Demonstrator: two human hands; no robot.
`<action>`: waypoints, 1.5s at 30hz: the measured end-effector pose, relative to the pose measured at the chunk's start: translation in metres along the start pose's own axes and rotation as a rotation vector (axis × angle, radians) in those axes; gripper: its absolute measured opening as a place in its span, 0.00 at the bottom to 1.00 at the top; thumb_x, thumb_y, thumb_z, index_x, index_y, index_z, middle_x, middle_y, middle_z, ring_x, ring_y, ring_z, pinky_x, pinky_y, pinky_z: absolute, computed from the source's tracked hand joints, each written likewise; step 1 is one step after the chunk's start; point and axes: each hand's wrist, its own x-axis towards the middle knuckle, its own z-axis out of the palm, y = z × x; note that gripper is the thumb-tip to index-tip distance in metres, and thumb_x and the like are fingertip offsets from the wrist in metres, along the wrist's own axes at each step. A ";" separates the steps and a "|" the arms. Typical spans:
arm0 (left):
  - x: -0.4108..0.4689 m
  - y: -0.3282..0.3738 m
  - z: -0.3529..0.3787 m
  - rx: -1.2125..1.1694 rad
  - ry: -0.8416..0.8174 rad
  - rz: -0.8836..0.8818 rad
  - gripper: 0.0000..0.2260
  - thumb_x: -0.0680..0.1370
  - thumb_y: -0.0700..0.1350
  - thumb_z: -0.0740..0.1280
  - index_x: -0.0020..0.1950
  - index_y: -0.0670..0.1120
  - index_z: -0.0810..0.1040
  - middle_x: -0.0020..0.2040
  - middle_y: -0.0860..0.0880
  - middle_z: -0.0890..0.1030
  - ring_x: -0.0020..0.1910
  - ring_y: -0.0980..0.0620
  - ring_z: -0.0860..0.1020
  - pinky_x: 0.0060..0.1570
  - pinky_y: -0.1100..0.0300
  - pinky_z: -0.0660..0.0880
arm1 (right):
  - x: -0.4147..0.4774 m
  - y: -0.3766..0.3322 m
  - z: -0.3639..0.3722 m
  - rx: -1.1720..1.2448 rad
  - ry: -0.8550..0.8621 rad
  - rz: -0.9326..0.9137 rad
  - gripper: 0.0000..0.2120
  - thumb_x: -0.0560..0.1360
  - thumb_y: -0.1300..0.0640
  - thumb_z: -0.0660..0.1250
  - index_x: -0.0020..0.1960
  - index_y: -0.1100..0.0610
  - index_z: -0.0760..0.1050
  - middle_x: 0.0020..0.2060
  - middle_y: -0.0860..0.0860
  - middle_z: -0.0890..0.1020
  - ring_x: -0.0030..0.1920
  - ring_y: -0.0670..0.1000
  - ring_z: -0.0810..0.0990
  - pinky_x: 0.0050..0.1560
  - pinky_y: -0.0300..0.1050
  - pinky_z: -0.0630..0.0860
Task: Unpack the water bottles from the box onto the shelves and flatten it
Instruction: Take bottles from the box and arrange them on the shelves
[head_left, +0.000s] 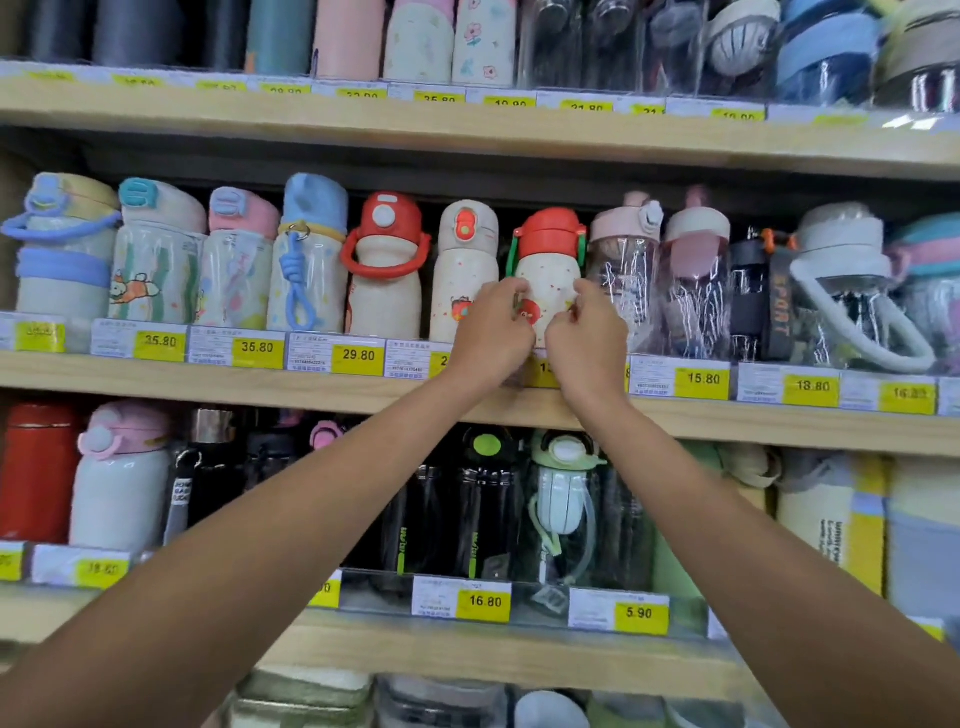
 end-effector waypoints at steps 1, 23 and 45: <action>-0.001 0.001 0.000 -0.021 -0.009 -0.025 0.20 0.74 0.33 0.57 0.65 0.44 0.72 0.64 0.44 0.73 0.59 0.46 0.74 0.60 0.55 0.70 | 0.000 0.000 -0.001 0.028 -0.007 0.005 0.22 0.74 0.65 0.57 0.67 0.59 0.69 0.59 0.58 0.76 0.57 0.59 0.75 0.50 0.46 0.68; 0.004 -0.003 -0.006 -0.065 -0.138 -0.059 0.21 0.74 0.32 0.57 0.67 0.40 0.70 0.63 0.43 0.75 0.61 0.45 0.74 0.56 0.57 0.69 | -0.004 -0.023 -0.005 0.117 -0.073 0.154 0.21 0.74 0.62 0.58 0.67 0.59 0.68 0.58 0.57 0.76 0.58 0.59 0.74 0.55 0.49 0.71; 0.007 -0.004 -0.012 -0.035 -0.201 -0.033 0.11 0.72 0.32 0.57 0.52 0.38 0.71 0.42 0.45 0.72 0.42 0.46 0.69 0.33 0.58 0.63 | -0.001 -0.025 -0.001 0.222 -0.070 0.187 0.12 0.72 0.64 0.57 0.54 0.60 0.71 0.46 0.54 0.74 0.45 0.54 0.71 0.43 0.45 0.66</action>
